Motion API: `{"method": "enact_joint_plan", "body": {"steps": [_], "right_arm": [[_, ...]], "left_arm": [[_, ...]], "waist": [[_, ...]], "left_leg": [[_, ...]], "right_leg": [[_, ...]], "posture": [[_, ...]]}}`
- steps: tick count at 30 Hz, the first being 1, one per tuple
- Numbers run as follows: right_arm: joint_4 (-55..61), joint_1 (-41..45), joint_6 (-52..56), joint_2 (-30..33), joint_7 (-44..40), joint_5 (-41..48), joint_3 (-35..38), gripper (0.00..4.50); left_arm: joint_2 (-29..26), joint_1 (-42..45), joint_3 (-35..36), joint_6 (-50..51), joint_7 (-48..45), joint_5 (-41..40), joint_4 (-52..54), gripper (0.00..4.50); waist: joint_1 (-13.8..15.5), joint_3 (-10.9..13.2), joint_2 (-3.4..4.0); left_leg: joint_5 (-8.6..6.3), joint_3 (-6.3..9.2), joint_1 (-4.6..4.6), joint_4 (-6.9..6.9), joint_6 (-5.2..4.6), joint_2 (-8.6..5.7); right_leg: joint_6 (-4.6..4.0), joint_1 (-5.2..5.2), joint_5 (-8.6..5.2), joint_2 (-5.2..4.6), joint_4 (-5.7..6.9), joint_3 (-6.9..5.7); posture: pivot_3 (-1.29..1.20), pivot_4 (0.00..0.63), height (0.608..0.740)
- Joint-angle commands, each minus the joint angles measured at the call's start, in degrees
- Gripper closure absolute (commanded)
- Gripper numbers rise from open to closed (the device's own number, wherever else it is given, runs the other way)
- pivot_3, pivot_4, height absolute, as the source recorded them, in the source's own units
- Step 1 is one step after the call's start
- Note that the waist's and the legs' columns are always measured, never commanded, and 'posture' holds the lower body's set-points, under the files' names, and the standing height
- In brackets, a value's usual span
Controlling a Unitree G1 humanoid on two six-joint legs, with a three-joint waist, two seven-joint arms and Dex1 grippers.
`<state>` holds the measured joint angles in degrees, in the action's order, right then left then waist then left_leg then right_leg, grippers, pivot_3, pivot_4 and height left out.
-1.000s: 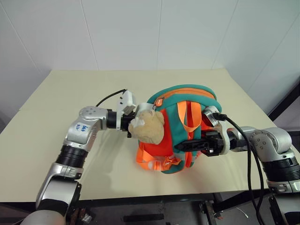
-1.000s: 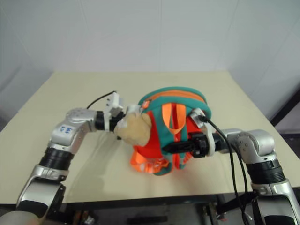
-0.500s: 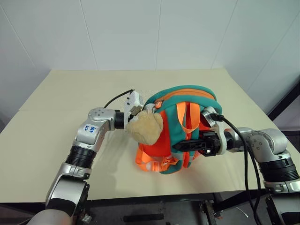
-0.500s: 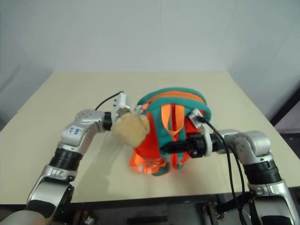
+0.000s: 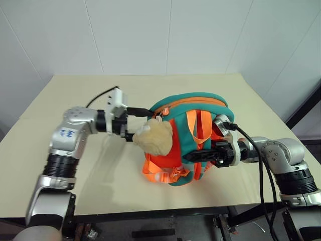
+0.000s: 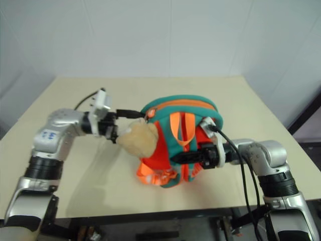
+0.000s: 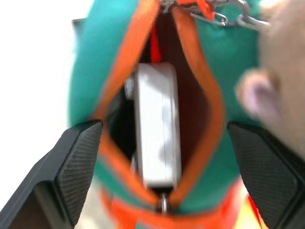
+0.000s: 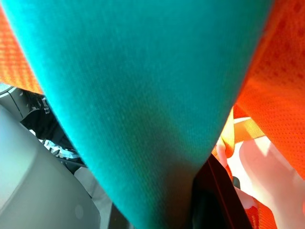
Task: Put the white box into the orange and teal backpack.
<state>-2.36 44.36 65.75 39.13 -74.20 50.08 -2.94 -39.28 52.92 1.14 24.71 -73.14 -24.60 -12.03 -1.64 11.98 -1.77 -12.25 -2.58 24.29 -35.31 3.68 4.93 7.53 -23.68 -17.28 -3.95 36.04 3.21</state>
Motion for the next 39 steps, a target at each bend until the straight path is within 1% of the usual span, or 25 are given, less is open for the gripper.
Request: {"method": "enact_joint_plan", "body": {"steps": [1, 4, 7, 12, 18, 20, 24, 27, 34, 39], "right_arm": [[0.6, 0.9, -0.8, -0.1, -0.7, 0.2, 0.5, 4.41], [0.4, 0.9, -1.1, -0.1, -0.8, 0.0, 0.4, 4.41], [0.2, 1.0, -1.2, -0.4, -0.8, -0.2, 0.3, 4.41], [0.3, 1.0, -1.2, -0.6, -0.8, -0.4, 0.0, 4.41], [0.0, 1.1, -1.3, -0.5, -1.1, -0.7, -0.1, 4.41], [0.0, 1.1, -1.5, -0.7, -1.2, -0.8, -0.3, 4.41], [-0.1, 1.3, -1.7, -1.3, -1.1, -0.9, -0.5, 4.41], [0.0, 1.2, -1.6, -1.5, -1.0, -0.9, -0.4, 4.41], [0.5, 0.8, -1.5, -1.8, -0.6, -0.7, 0.0, 4.41], [0.6, 0.7, -1.4, -1.8, -0.6, -0.6, 0.2, 4.41]], "left_arm": [[-3.7, 1.4, 3.3, 4.6, -2.0, -3.6, 1.5, 0.01], [-5.4, 1.1, 4.9, 6.4, -2.2, -5.0, 1.2, 0.01], [-5.2, 0.3, 6.4, 8.2, -1.4, -6.9, 2.5, 0.01], [-4.9, -0.3, 10.2, 18.0, 0.2, -15.4, 7.8, 0.01], [-8.8, -2.4, 12.8, 27.3, 0.0, -22.4, 11.7, 0.01], [-9.4, -3.8, 11.5, 28.8, 0.6, -22.9, 13.9, 0.01], [-6.0, -3.7, 9.0, 30.0, 3.8, -24.0, 17.1, 0.01], [-4.9, -3.6, 7.2, 31.3, 4.6, -24.6, 18.8, 0.01], [-4.1, -4.6, 1.7, 30.6, 4.1, -23.6, 22.0, 0.01], [-5.0, -5.0, -1.3, 30.8, 3.7, -22.8, 23.9, 0.01]], "waist": [[0.0, 0.0, 0.00], [0.1, 0.0, 0.00], [0.1, 0.0, 0.00], [-0.1, 0.0, 0.00], [-0.2, 0.0, 0.00], [-0.1, 0.0, 0.00], [0.2, 0.0, 0.00], [0.1, 0.0, -0.01], [-0.1, 0.0, 0.00], [0.0, 0.0, 0.00]], "left_leg": [[0.00, 0.00, 0.00, 0.00, 0.00, 0.00], [0.00, 0.00, 0.00, -0.01, -0.01, 0.00], [0.00, 0.00, 0.00, -0.01, 0.00, 0.00], [0.00, 0.00, 0.00, -0.02, 0.00, 0.01], [0.01, 0.00, -0.05, -0.02, 0.02, 0.11], [0.02, 0.01, -0.05, -0.02, 0.03, 0.11], [0.02, 0.01, -0.05, -0.09, 0.03, 0.11], [0.01, 0.01, -0.03, -0.20, 0.03, 0.11], [0.01, 0.01, -0.06, -0.18, 0.03, 0.14], [0.01, 0.00, -0.05, -0.21, 0.03, 0.14]], "right_leg": [[0.00, 0.01, 0.00, 0.00, 0.00, 0.00], [0.00, 0.01, 0.00, 0.00, 0.00, -0.01], [0.00, 0.01, 0.00, 0.00, 0.01, -0.01], [0.00, 0.01, 0.00, 0.00, 0.03, 0.00], [0.00, -0.01, 0.00, 0.11, 0.11, 0.02], [-0.01, -0.01, -0.01, 0.12, 0.13, 0.02], [-0.01, 0.02, -0.01, 0.11, 0.13, 0.03], [-0.01, 0.04, 0.00, 0.12, 0.16, 0.04], [-0.01, 0.01, 0.00, 0.19, 0.19, 0.10], [-0.01, 0.01, 0.00, 0.18, 0.18, 0.12]], "posture": [[0.00, 0.150, 0.740], [0.00, 0.150, 0.740], [0.00, 0.150, 0.740], [0.00, 0.150, 0.740], [0.00, 0.150, 0.740], [0.00, 0.150, 0.740], [0.00, 0.150, 0.740], [0.00, 0.150, 0.740], [0.00, 0.150, 0.740], [0.00, 0.150, 0.740]]}}
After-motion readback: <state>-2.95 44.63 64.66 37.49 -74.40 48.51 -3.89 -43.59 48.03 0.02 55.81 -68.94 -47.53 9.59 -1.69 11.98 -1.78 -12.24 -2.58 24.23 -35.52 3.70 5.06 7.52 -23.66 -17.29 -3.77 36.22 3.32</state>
